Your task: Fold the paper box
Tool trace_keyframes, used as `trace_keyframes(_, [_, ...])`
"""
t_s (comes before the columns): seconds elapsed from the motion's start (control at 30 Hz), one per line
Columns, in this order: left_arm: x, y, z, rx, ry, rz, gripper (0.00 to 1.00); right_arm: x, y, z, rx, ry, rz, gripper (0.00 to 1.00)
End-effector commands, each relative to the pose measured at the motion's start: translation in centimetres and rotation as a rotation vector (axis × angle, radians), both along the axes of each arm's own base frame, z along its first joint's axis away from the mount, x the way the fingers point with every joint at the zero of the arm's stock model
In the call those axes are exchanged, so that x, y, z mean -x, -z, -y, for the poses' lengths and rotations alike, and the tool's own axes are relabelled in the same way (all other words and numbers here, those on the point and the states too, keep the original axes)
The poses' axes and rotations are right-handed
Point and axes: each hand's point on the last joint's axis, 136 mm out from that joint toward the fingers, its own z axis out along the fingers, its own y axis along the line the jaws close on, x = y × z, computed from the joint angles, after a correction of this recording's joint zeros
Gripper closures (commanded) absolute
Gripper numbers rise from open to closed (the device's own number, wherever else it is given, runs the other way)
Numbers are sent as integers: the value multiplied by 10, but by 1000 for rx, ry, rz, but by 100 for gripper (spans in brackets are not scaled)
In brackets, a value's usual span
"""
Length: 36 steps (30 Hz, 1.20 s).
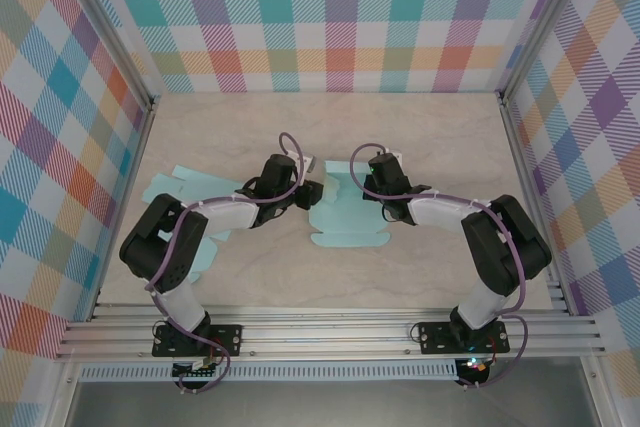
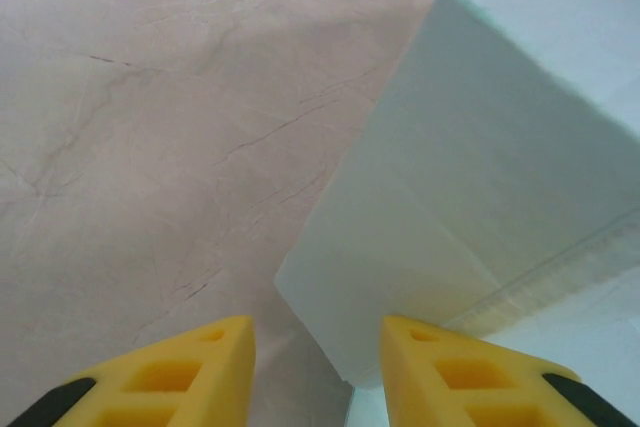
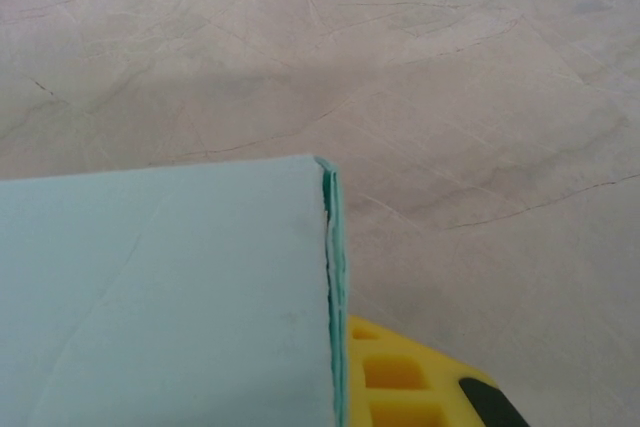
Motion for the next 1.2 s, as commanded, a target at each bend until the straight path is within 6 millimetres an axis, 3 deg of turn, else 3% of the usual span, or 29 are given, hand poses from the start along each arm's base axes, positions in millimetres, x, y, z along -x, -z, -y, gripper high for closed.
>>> trace_keyframes(0.0, [4,-27,11,-34,94,87,63,0,-1,-8,-6,-33,-6,100])
trace_keyframes(0.27, [7,-34,8,-94,136,115,67,0,-2,-7,-2,-31,-2,100])
trace_keyframes(0.47, [5,-37,7,-110,137,136,63,1,0,-8,-7,-36,-6,100])
trace_keyframes(0.57, [2,-41,11,-105,150,146,54,1,0,-10,-10,-44,-7,100])
trace_keyframes(0.77, [-14,-45,18,-121,135,197,54,1,-1,-14,-23,-60,-5,100])
trace_keyframes(1.17, [-41,-27,6,-341,-33,367,69,0,0,-21,-49,-75,-9,100])
